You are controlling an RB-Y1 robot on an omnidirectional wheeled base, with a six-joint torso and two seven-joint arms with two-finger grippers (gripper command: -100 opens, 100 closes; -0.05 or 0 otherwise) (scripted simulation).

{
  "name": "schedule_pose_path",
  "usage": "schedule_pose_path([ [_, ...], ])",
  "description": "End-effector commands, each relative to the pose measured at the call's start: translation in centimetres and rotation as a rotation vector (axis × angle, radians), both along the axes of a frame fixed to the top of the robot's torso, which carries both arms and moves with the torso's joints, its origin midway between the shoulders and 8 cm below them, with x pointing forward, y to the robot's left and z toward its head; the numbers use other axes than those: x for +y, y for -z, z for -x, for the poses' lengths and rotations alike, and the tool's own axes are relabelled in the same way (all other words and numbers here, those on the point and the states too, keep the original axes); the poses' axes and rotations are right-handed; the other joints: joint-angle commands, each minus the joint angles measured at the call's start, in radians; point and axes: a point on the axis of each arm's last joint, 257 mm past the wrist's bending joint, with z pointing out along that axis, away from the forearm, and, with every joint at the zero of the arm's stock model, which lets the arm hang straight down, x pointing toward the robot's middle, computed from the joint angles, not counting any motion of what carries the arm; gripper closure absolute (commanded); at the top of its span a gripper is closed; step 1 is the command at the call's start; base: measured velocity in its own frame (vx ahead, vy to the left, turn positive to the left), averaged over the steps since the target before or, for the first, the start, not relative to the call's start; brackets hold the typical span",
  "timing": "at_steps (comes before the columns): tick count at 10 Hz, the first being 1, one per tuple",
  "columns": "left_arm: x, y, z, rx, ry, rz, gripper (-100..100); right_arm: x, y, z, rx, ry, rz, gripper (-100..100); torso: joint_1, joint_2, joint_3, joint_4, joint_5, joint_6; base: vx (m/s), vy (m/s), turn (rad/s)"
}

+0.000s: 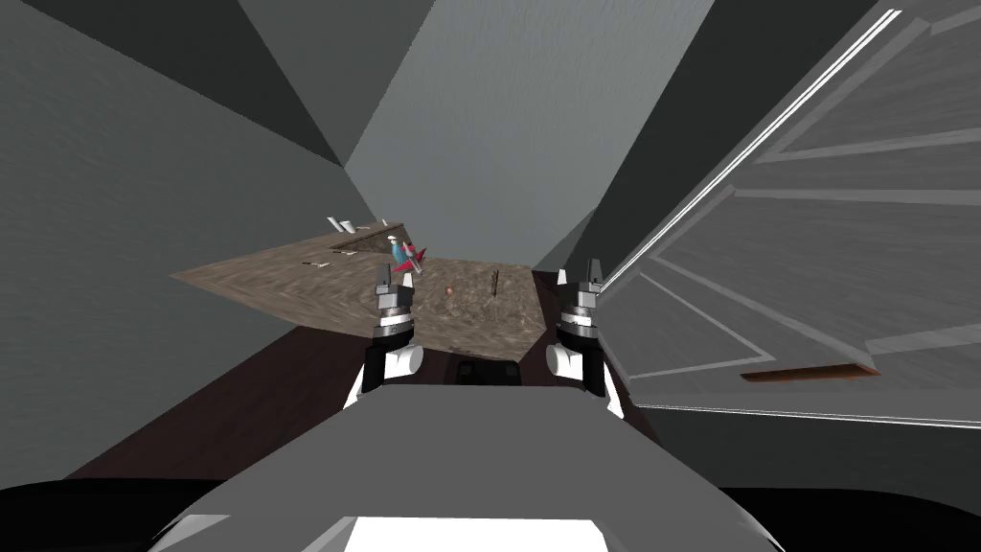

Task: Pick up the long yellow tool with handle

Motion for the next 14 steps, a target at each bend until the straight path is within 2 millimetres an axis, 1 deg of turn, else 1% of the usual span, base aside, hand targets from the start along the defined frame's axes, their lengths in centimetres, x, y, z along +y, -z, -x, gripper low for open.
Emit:
schedule_pose_path([
  [1,0.0,0.0,0.0,0.0,0.0,0.0,0,-0.2,0.3,-0.3,0.016,-0.013,0.024,-100,0.0,0.0,0.0,0.0,0.0,0.0,-0.009,0.01,0.086],
  [4,0.0,0.0,0.0,0.0,0.0,0.0,0,-1.5,1.3,-1.6,0.068,-0.036,0.061,-100,0.001,0.002,0.001,0.0,0.0,0.0,-0.027,0.019,0.162],
  [6,0.0,0.0,0.0,0.0,0.0,0.0,0,-3.4,2.2,-2.8,0.119,-0.034,0.067,-100,0.001,0.002,0.001,0.0,0.0,0.0,-0.028,0.031,0.223],
  [7,0.0,0.0,0.0,0.0,0.0,0.0,0,-3.4,2.2,-2.8,0.117,-0.041,0.057,-100,0.002,0.002,0.001,0.0,0.0,0.0,-0.026,0.025,0.084],
  [8,0.0,0.0,0.0,0.0,0.0,0.0,0,-4.7,2.7,-3.4,0.146,-0.037,0.049,-100,0.001,0.002,0.001,0.0,0.0,0.0,-0.024,0.028,0.201],
  [9,0.0,0.0,0.0,0.0,0.0,0.0,0,-4.7,2.7,-3.4,0.145,-0.04,0.044,-100,0.001,0.001,0.001,0.0,0.0,0.0,-0.014,0.016,0.108],
  [10,0.0,0.0,0.0,0.0,0.0,0.0,0,-6.2,3.3,-4.1,0.176,-0.033,0.027,-100,0.001,0.001,0.001,0.0,0.0,0.0,-0.016,0.022,0.191],
  [11,0.0,0.0,0.0,0.0,0.0,0.0,0,-6.2,3.3,-4.1,0.176,-0.036,0.022,-100,0.001,0.001,0.001,0.0,0.0,0.0,-0.015,0.014,0.119],
  [12,0.0,0.0,0.0,0.0,0.0,0.0,0,-7.8,3.9,-4.7,0.208,-0.026,-0.003,-100,0.001,0.001,0.001,0.0,0.0,0.0,-0.018,0.018,0.205],
  [13,0.0,0.0,0.0,0.0,0.0,0.0,0,-7.9,3.9,-4.8,0.208,-0.029,-0.008,-100,0.001,0.001,0.001,0.0,0.0,0.0,-0.013,0.011,0.113],
  [14,0.0,0.0,0.0,0.0,0.0,0.0,0,-9.7,4.6,-5.3,0.24,-0.011,-0.033,-100,0.0,0.001,0.001,0.0,0.0,0.0,-0.013,0.015,0.267],
])
